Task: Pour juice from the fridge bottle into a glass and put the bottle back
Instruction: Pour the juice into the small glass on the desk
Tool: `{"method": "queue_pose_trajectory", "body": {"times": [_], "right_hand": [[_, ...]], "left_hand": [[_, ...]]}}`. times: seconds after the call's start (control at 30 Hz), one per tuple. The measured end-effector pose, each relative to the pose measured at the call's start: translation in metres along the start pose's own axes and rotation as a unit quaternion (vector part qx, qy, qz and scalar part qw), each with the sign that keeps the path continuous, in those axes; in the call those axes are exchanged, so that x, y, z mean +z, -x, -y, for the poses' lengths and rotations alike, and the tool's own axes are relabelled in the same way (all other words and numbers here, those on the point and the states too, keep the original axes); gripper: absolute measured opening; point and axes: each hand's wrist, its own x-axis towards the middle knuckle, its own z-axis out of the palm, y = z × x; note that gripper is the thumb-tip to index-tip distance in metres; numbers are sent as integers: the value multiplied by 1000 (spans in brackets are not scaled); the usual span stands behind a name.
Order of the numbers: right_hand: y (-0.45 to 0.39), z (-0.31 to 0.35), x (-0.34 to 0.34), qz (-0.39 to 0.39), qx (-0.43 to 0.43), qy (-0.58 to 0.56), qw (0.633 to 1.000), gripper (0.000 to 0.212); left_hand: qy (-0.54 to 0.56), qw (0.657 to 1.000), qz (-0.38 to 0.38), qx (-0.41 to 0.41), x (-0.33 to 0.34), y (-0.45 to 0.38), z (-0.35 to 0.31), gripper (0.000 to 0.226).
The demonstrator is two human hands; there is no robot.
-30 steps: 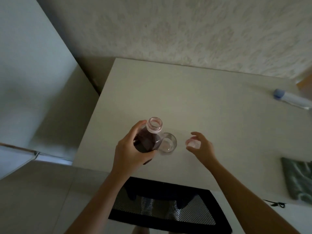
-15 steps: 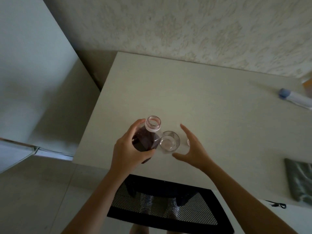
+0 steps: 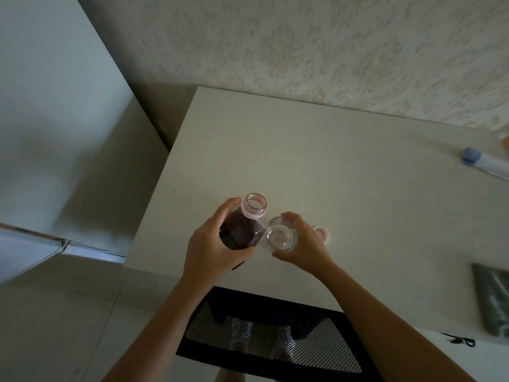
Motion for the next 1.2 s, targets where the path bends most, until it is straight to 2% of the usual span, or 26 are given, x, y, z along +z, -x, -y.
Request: {"method": "queue_pose_trajectory", "body": {"times": [0.13, 0.3, 0.53, 0.7, 1.2], "right_hand": [[2, 13, -9, -1, 10, 31, 999, 87], [5, 36, -33, -48, 16, 31, 998, 87], [9, 78, -80, -99, -19, 62, 993, 86], [12, 100, -103, -122, -25, 76, 989, 84], [19, 120, -124, -120, -37, 131, 983, 89]], "left_hand": [[-25, 1000, 4, 12, -4, -6, -5, 84], [-70, 997, 14, 37, -13, -18, -13, 88], [-136, 987, 30, 83, -28, -38, -42, 89], [-204, 972, 43, 108, -43, -52, -66, 92], [-393, 905, 77, 147, -58, -64, -117, 88]]}}
